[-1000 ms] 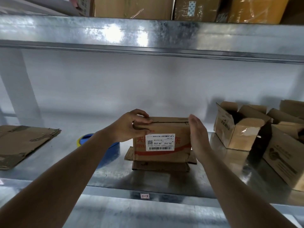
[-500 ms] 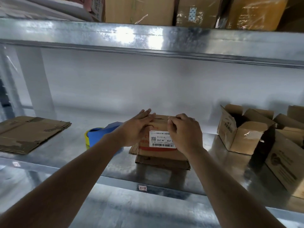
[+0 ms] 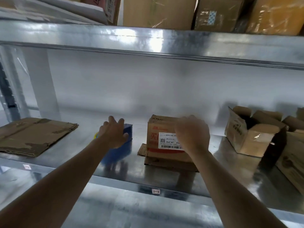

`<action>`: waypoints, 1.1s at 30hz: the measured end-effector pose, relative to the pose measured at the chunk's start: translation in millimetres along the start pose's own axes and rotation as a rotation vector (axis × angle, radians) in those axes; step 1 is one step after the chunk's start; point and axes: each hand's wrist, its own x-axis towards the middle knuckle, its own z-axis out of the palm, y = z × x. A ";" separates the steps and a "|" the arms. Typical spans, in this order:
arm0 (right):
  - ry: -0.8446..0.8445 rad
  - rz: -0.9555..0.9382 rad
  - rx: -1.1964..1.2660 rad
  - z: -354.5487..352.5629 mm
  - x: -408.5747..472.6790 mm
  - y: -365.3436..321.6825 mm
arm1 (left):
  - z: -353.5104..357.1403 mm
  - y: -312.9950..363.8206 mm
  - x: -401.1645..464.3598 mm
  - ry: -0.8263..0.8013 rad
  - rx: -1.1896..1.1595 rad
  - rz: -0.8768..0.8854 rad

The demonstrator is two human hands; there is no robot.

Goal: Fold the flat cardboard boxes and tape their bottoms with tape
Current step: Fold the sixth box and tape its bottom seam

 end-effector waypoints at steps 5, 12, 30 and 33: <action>0.035 0.112 -0.159 6.0 2.7 -26.3 | 10.8 -35.8 5.5 -0.150 0.035 -0.023; 0.096 0.157 -0.186 11.5 -4.1 -37.1 | 9.5 -70.3 18.5 -0.061 -0.192 0.152; -0.169 -0.144 -0.141 -14.9 21.3 -10.3 | -58.7 -36.3 42.7 0.248 -0.728 0.721; -0.190 -0.208 -0.096 -21.0 22.0 -5.2 | -58.8 -18.9 44.4 0.285 -0.709 0.755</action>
